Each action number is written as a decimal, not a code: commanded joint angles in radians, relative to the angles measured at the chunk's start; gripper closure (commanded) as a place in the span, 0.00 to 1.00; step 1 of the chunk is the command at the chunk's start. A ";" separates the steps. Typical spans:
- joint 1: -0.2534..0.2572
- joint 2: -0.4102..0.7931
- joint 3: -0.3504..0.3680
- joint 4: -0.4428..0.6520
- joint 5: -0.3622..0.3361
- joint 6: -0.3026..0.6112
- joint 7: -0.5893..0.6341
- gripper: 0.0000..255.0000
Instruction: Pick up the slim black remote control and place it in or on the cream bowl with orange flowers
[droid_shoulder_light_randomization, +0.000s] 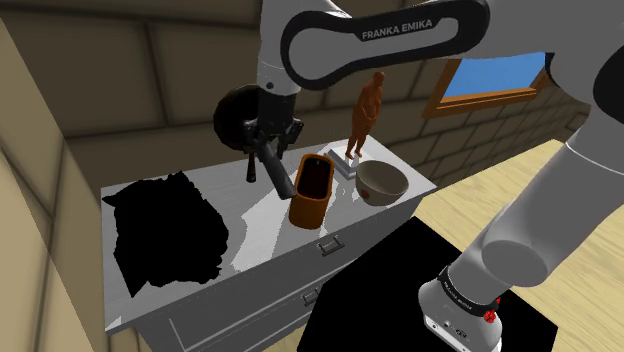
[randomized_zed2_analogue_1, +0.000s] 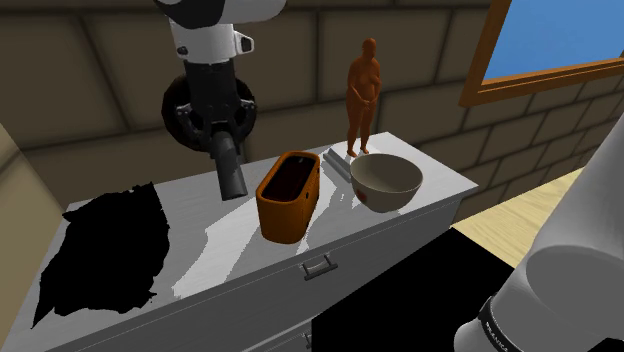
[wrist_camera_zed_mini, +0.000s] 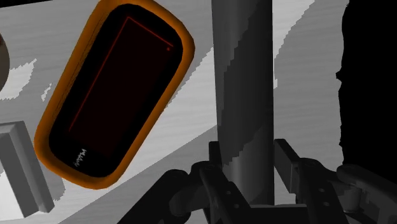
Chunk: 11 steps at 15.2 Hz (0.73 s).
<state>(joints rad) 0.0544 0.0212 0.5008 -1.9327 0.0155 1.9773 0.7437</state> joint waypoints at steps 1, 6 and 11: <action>-0.001 -0.004 -0.001 0.020 0.002 -0.023 -0.002 1.00; -0.046 -0.173 -0.060 -0.163 0.084 0.001 -0.142 1.00; -0.072 -0.320 -0.139 -0.314 0.131 0.005 -0.276 1.00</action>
<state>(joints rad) -0.0123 -0.2533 0.3829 -2.2138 0.1323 1.9946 0.5032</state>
